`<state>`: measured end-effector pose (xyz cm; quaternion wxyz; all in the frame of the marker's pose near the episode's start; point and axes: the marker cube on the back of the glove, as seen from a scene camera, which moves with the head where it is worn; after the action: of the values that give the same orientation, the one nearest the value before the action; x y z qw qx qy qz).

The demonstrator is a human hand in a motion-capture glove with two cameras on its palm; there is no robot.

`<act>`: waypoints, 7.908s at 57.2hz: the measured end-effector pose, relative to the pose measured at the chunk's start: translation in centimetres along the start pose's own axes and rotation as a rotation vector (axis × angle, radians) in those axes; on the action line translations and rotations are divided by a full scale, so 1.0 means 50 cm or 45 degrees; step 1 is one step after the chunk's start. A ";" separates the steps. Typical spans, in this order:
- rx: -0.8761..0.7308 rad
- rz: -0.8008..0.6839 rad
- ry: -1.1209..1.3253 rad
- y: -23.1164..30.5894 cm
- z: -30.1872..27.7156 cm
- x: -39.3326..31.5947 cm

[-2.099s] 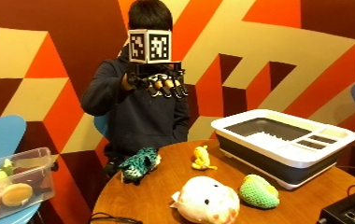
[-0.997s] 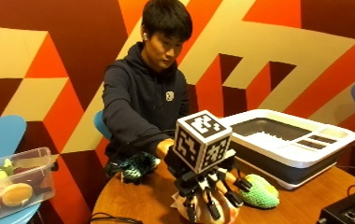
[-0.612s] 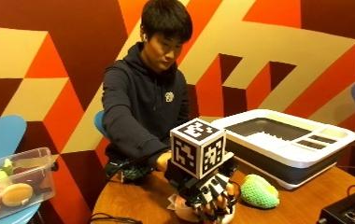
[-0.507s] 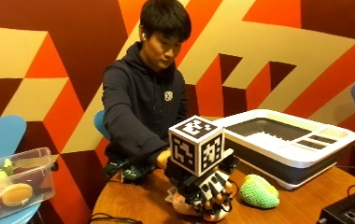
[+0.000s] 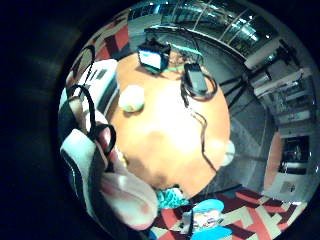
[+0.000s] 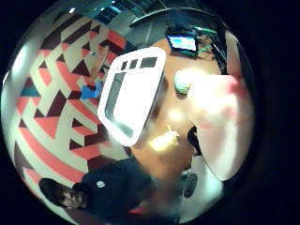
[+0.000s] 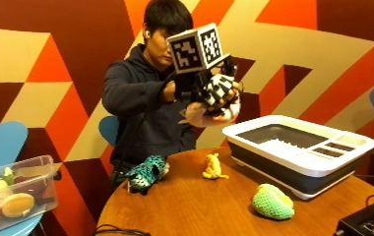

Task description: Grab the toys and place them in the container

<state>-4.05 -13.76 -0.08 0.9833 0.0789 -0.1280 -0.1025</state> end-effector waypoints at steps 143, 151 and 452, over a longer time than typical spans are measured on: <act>-0.055 0.374 0.087 -0.055 0.135 0.065; 0.012 0.301 0.083 -0.038 0.064 0.007; -0.053 -0.199 -0.133 0.249 0.143 0.018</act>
<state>-2.86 -2.84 9.24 0.9657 0.0629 -0.1705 -0.1855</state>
